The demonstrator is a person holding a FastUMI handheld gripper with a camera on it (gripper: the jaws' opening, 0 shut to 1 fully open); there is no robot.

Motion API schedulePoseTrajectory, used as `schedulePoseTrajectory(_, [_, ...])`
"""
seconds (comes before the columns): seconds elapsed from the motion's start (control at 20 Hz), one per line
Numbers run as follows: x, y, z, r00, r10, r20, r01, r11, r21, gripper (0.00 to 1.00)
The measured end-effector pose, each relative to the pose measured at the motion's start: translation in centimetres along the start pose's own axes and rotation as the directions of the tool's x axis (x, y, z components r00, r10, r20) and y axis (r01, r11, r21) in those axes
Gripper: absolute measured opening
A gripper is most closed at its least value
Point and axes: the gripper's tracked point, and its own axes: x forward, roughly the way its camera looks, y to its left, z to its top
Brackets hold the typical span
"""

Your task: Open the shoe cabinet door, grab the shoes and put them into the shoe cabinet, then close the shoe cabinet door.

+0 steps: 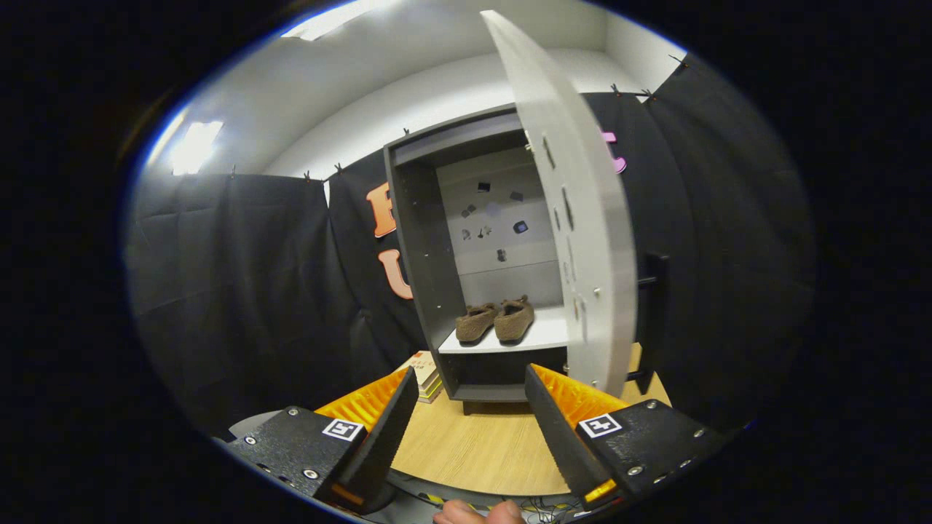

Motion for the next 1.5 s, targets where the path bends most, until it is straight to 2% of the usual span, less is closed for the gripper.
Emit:
schedulePoseTrajectory(0.3, [-1.6,-9.1,1.7,0.989,-0.146,0.035,0.146,0.989,-0.023,0.93])
schedulePoseTrajectory(0.65, [-0.9,-13.9,3.0,0.975,-0.215,0.053,0.218,0.973,-0.077,0.94])
schedulePoseTrajectory(0.75, [-0.1,-13.4,2.7,0.977,-0.21,0.041,0.212,0.974,-0.078,0.95])
schedulePoseTrajectory(0.85, [0.4,-13.6,2.8,0.97,-0.238,0.047,0.242,0.965,-0.102,0.94])
schedulePoseTrajectory(1.1, [0.8,-10.8,2.2,0.975,-0.222,0.011,0.222,0.971,-0.09,0.91])
schedulePoseTrajectory(1.5, [6.4,-1.1,0.3,0.987,-0.153,-0.048,0.148,0.985,-0.085,0.91])
